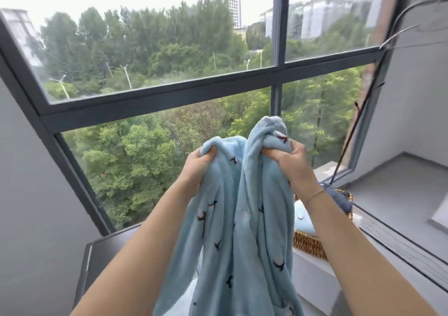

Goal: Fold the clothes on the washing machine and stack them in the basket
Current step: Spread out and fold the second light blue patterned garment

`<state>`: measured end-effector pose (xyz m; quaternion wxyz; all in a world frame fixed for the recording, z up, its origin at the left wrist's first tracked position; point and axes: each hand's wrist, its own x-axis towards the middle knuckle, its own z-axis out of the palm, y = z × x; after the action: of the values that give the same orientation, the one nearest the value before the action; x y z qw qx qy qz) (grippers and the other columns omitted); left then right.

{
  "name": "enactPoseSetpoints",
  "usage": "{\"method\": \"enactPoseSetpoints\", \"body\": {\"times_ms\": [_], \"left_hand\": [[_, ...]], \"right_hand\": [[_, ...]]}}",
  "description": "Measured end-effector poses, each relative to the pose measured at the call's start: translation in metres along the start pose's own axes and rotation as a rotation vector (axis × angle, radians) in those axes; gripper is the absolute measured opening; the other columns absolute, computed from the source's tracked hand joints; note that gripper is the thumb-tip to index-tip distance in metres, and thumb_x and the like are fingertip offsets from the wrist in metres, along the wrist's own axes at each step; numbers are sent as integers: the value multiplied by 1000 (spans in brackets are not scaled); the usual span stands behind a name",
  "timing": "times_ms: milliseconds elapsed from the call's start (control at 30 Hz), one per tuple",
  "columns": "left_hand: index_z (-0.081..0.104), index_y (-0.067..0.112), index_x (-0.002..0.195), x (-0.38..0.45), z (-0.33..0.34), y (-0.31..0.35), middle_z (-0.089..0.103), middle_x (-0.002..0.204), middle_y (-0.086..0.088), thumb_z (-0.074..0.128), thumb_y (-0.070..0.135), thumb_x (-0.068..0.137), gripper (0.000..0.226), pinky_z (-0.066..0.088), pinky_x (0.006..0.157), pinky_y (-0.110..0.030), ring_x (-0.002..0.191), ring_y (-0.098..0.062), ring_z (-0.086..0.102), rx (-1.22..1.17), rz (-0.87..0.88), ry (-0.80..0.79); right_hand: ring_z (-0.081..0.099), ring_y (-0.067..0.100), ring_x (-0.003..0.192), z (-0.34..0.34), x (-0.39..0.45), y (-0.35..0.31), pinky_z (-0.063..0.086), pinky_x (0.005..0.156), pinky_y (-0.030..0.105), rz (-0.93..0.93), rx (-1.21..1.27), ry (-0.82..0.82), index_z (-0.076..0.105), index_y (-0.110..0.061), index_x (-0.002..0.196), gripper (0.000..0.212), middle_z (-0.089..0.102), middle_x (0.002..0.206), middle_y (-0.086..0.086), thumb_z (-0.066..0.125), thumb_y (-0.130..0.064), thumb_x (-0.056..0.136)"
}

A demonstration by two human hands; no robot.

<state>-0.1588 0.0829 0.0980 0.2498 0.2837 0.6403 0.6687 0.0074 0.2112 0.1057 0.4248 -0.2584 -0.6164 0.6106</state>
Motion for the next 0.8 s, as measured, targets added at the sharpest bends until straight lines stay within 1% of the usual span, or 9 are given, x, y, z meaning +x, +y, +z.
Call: {"method": "enactPoseSetpoints", "body": {"times_ms": [100, 200, 267, 333, 500, 567, 633, 733, 800], "left_hand": [[68, 16, 95, 20, 45, 27, 73, 91, -6, 54, 23, 98, 16, 56, 80, -34, 84, -19, 68, -38, 83, -94], [65, 17, 92, 30, 81, 61, 72, 77, 2, 51, 14, 99, 15, 56, 66, -22, 70, -10, 67, -111, 175, -162], [62, 16, 95, 35, 91, 81, 69, 82, -1, 48, 4, 99, 19, 56, 67, -21, 72, -10, 66, -135, 237, -189], [61, 15, 103, 38, 83, 93, 66, 92, -5, 43, -7, 95, 29, 55, 72, -23, 81, -14, 65, -121, 295, -207], [63, 16, 105, 33, 4, 107, 65, 95, -7, 42, -10, 82, 40, 54, 77, -27, 88, -18, 63, -121, 370, -137], [63, 18, 100, 27, -40, 105, 65, 90, -3, 41, -8, 74, 42, 53, 70, -23, 83, -13, 62, -111, 373, -69], [61, 17, 96, 23, -74, 101, 65, 83, 1, 36, -16, 77, 45, 51, 63, -19, 77, -9, 62, -73, 368, -13], [59, 18, 91, 10, -151, 81, 67, 72, 11, 30, -22, 82, 51, 49, 59, -18, 71, -7, 61, -30, 303, 162], [58, 20, 91, -5, -213, 55, 67, 76, 8, 33, -19, 86, 47, 49, 60, -22, 75, -12, 59, -10, 232, 341]], "right_hand": [[65, 6, 70, -21, 5, -30, 53, 69, 24, -138, -36, 129, 69, -18, 71, 11, 70, 70, -11, 75, -13, 79], [64, 6, 70, -35, 6, -56, 52, 68, 27, -267, -56, 320, 70, -21, 74, 7, 69, 70, -12, 75, -18, 78], [60, 3, 64, -40, 4, -71, 48, 64, 26, -335, -71, 410, 68, -20, 72, 9, 67, 66, -14, 75, -19, 78], [58, 4, 62, -38, -1, -82, 49, 64, 28, -370, -49, 415, 66, -20, 69, 12, 66, 64, -13, 73, -18, 79], [63, 14, 69, -1, -28, -102, 52, 66, 34, -382, 23, 275, 68, -24, 67, 17, 69, 69, -3, 69, -14, 80], [65, 20, 72, 24, -42, -100, 54, 68, 37, -354, 51, 171, 70, -19, 70, 15, 71, 74, 6, 68, -10, 82], [66, 21, 74, 42, -54, -98, 54, 70, 38, -323, 82, 79, 71, -11, 78, 7, 72, 79, 11, 67, -9, 83], [69, 20, 79, 87, -80, -80, 54, 72, 38, -234, 90, -124, 73, -14, 82, 4, 74, 82, 8, 70, -11, 81], [70, 22, 85, 129, -106, -58, 55, 75, 38, -152, 84, -280, 73, -16, 85, 7, 75, 85, 4, 73, -12, 80]]}}
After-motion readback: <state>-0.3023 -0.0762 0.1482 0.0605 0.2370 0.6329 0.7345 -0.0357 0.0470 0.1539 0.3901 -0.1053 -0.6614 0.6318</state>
